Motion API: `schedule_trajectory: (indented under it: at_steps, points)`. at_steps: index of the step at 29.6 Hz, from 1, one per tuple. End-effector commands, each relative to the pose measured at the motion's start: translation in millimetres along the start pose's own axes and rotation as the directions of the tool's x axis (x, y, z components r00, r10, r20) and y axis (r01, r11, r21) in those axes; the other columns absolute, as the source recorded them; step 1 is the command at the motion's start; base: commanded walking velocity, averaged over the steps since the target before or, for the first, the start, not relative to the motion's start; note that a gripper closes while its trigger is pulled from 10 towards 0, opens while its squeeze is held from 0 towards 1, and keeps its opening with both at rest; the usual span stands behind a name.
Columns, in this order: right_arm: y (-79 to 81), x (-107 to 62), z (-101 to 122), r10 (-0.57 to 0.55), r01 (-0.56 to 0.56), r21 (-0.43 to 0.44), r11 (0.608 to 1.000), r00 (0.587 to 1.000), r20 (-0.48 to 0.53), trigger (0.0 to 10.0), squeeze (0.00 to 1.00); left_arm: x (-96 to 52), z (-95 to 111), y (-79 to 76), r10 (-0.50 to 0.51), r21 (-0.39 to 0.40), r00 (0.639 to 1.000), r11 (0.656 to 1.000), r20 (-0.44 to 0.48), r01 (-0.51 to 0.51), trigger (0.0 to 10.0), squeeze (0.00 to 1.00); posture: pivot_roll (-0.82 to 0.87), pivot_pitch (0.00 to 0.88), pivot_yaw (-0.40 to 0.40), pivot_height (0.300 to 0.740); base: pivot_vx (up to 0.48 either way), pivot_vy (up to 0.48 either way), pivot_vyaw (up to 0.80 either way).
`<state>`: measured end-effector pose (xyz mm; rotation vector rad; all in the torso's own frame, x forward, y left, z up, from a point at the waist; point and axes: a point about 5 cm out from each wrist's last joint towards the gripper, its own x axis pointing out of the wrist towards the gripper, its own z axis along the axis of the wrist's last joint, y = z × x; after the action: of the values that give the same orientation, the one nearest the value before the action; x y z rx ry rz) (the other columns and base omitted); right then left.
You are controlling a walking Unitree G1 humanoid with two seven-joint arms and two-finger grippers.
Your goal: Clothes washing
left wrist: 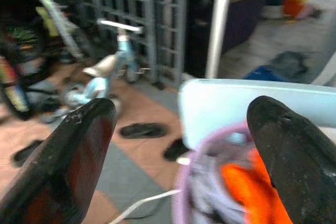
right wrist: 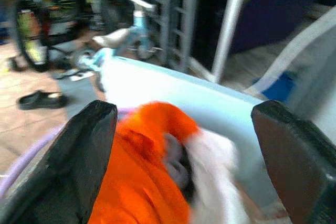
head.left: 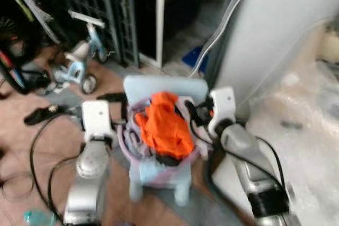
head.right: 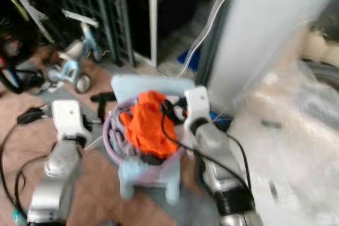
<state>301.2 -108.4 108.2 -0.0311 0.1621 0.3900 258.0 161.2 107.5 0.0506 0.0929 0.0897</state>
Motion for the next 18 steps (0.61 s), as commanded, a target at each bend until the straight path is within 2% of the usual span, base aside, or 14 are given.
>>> schedule_trajectory:
  at_steps: [1, 6, 8, 13, 15, 16, 18]
  points:
    - [12.8, 2.9, -4.4, 0.064, -0.065, -0.016, 0.998, 0.997, -0.047, 10.0, 0.0, -1.7, -1.8, 7.9, 0.03, 0.012, 0.999, 0.999, -0.011, -0.03, 10.0, 0.0, 0.02, 0.0, -0.049, 0.74, 0.0, 0.0, 0.0]
    - [18.2, 0.2, -16.7, 0.123, -0.128, -0.034, 0.991, 0.985, -0.124, 10.0, 0.0, -3.8, -2.2, 9.7, 0.058, 0.024, 0.998, 0.998, -0.015, -0.057, 10.0, 0.0, 0.03, 0.0, -0.057, 0.74, 0.0, 0.0, 0.0]
    - [21.1, -1.9, -28.3, 0.173, -0.189, -0.062, 0.98, 0.964, -0.203, 10.0, 0.0, -7.7, -5.3, 12.3, 0.079, 0.037, 0.996, 0.996, -0.034, -0.078, 10.0, 0.0, 0.06, 0.0, -0.068, 0.74, 0.0, 0.0, 0.0]
    - [20.2, 0.3, -43.3, 0.178, -0.207, -0.063, 0.976, 0.935, -0.307, 10.0, 0.0, -17.6, -13.3, 19.2, 0.097, 0.071, 0.992, 0.993, -0.085, -0.091, 10.0, 0.0, 0.09, 0.0, -0.081, 0.74, 0.0, 0.0, 0.0]
    - [24.7, 2.9, -53.0, 0.187, -0.223, -0.065, 0.973, 0.918, -0.35, 10.0, 0.0, -28.7, -22.7, 25.5, 0.103, 0.094, 0.984, 0.992, -0.148, -0.09, 10.0, 0.0, 0.15, 0.0, -0.102, 0.74, 0.0, 0.0, 0.0]
    - [24.7, 2.9, -53.0, 0.187, -0.223, -0.065, 0.973, 0.918, -0.35, 10.0, 0.0, -28.7, -22.7, 25.5, 0.103, 0.094, 0.984, 0.992, -0.148, -0.09, 10.0, 0.0, 0.15, 0.0, -0.102, 0.74, 0.0, 0.0, 0.0]
    - [34.5, 5.7, -60.7, 0.213, -0.252, -0.061, 0.966, 0.904, -0.37, 10.0, 0.0, -41.3, -25.8, 32.3, 0.116, 0.101, 0.977, 0.99, -0.178, -0.099, 10.0, 0.0, 0.18, 0.019, -0.115, 0.74, 0.0, 0.0, 0.0]
